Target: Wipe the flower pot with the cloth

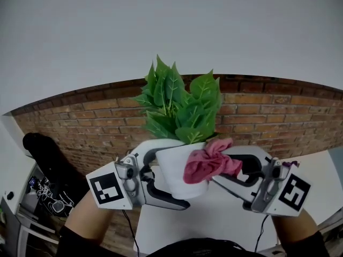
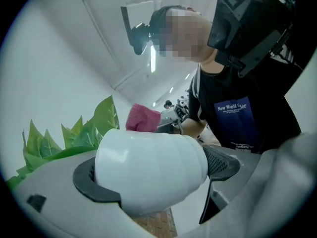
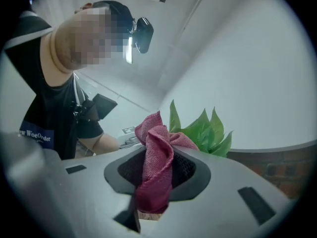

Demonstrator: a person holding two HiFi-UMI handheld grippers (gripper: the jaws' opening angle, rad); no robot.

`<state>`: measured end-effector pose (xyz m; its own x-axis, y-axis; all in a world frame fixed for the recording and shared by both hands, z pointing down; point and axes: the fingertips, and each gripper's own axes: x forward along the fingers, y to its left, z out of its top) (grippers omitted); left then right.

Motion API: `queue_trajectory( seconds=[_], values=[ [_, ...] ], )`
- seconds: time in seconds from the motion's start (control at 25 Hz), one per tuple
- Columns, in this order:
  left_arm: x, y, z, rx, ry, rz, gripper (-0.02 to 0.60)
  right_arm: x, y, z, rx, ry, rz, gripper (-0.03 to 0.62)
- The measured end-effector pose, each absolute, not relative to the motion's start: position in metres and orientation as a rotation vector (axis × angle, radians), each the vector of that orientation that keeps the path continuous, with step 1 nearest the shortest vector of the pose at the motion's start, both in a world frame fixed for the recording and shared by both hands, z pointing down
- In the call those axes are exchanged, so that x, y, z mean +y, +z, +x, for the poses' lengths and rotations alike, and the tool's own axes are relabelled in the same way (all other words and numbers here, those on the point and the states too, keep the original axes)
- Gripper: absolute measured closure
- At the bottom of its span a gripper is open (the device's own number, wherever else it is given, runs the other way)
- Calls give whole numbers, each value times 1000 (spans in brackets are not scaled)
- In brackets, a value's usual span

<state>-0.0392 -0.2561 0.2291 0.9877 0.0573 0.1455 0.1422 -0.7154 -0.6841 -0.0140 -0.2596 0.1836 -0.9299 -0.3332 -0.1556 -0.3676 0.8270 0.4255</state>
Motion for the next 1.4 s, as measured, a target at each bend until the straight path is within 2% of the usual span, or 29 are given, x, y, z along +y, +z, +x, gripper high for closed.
queue_trajectory(
  seconds=[0.4, 0.64, 1.0, 1.4],
  values=[
    [-248, 221, -39, -151, -88, -2392, 46, -212, 217, -5, 3025, 720, -248, 490],
    [-229, 199, -42, -224, 69, -2449, 46, -254, 161, 11, 2826, 516, -436, 489],
    [-229, 193, -35, -168, 219, -2511, 44, -239, 184, 7, 2822, 343, -277, 488],
    [-243, 213, -15, -109, 145, -2595, 26, -243, 186, 17, 2825, 351, -330, 488]
  ],
)
